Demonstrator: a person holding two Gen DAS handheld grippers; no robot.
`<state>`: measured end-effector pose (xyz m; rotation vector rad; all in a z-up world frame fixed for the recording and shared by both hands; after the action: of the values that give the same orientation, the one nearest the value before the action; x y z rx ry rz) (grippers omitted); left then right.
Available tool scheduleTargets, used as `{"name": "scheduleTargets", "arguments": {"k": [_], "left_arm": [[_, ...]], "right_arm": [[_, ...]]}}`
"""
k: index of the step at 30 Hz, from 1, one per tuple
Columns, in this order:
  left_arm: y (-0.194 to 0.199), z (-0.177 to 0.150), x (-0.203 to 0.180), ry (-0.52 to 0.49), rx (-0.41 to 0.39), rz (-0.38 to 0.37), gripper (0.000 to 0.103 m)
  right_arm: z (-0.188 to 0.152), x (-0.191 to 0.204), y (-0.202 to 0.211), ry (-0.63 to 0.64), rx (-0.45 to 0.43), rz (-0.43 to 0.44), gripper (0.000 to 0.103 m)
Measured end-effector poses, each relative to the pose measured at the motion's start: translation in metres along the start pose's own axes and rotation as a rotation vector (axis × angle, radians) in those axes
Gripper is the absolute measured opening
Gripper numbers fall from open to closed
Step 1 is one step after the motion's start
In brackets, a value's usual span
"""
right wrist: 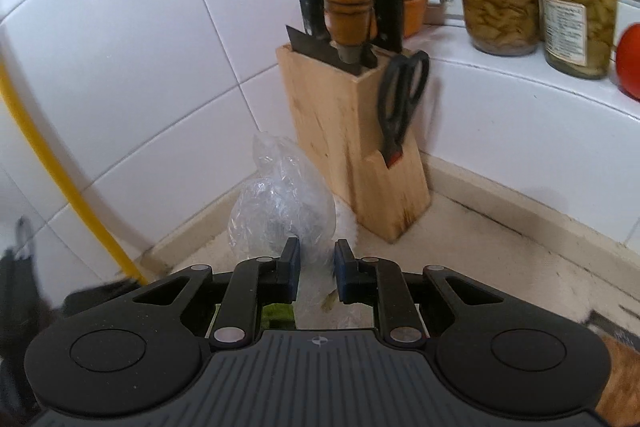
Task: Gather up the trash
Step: 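Grasp the clear plastic bag with the right tool while the left grasps cabbage leaves, then lift the held plastic bag and cabbage leaves with both tools off the counter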
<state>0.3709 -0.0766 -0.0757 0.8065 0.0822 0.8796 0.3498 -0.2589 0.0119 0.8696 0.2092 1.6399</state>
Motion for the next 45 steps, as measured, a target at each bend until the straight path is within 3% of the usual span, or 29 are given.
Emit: {"name": "scheduleTargets", "arguments": {"k": [4, 6, 7, 11, 17, 24, 30, 33, 35, 37, 38, 40, 42, 43, 45], "left_arm": [[-0.009, -0.005, 0.008, -0.094, 0.039, -0.032, 0.058], [-0.018, -0.008, 0.013, -0.116, 0.081, -0.021, 0.053], [-0.024, -0.009, 0.016, -0.113, 0.105, -0.028, 0.045], [-0.039, -0.004, 0.022, -0.049, 0.150, -0.110, 0.021], [-0.029, -0.001, 0.026, 0.090, 0.178, -0.164, 0.004], [0.043, -0.008, 0.022, 0.222, 0.099, -0.200, 0.003], [0.089, -0.036, -0.014, 0.235, 0.091, -0.186, 0.003], [0.091, -0.051, -0.030, 0.224, 0.121, -0.158, 0.005], [0.087, -0.058, -0.037, 0.209, 0.148, -0.114, 0.016], [0.085, -0.064, -0.041, 0.215, 0.158, -0.083, 0.032], [0.086, -0.066, -0.042, 0.218, 0.158, -0.076, 0.036], [0.089, -0.067, -0.047, 0.214, 0.148, -0.066, 0.038], [0.094, -0.064, -0.053, 0.177, 0.117, -0.039, 0.049], [0.094, -0.063, -0.056, 0.155, 0.104, -0.019, 0.061], [0.091, -0.061, -0.062, 0.123, 0.107, 0.015, 0.065]], "right_arm": [[-0.008, -0.009, 0.000, -0.011, 0.027, 0.011, 0.024], [-0.014, -0.011, -0.003, -0.016, 0.038, 0.018, 0.024], [-0.016, -0.011, -0.004, -0.018, 0.045, 0.020, 0.024], [-0.023, -0.011, -0.013, -0.037, 0.068, 0.026, 0.024], [-0.027, -0.006, -0.005, -0.048, 0.062, 0.046, 0.024], [-0.033, -0.002, 0.032, -0.079, 0.022, 0.083, 0.024], [-0.076, -0.001, 0.057, -0.079, 0.082, 0.071, 0.024], [-0.104, -0.001, 0.054, -0.061, 0.141, 0.038, 0.024], [-0.121, -0.001, 0.047, -0.052, 0.180, 0.023, 0.026], [-0.133, 0.000, 0.042, -0.011, 0.184, -0.017, 0.038], [-0.137, 0.001, 0.039, 0.010, 0.178, -0.031, 0.043], [-0.142, 0.003, 0.036, 0.033, 0.181, -0.038, 0.061], [-0.147, 0.005, 0.034, 0.072, 0.173, -0.039, 0.070], [-0.148, 0.005, 0.033, 0.101, 0.153, -0.063, 0.076], [-0.151, 0.003, 0.030, 0.142, 0.140, -0.089, 0.080]]}}
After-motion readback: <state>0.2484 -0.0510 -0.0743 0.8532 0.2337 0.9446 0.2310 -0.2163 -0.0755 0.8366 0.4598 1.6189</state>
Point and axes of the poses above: each gripper's, at about its wrist camera, not at the fingertips, and y roughly against the way its jaws point, x to its left, z to its top, the point moved 5 cm from there along -y, roughly the way its jaws point, and after that the axes turned 15 degrees about -y, right-handed, at the moved point
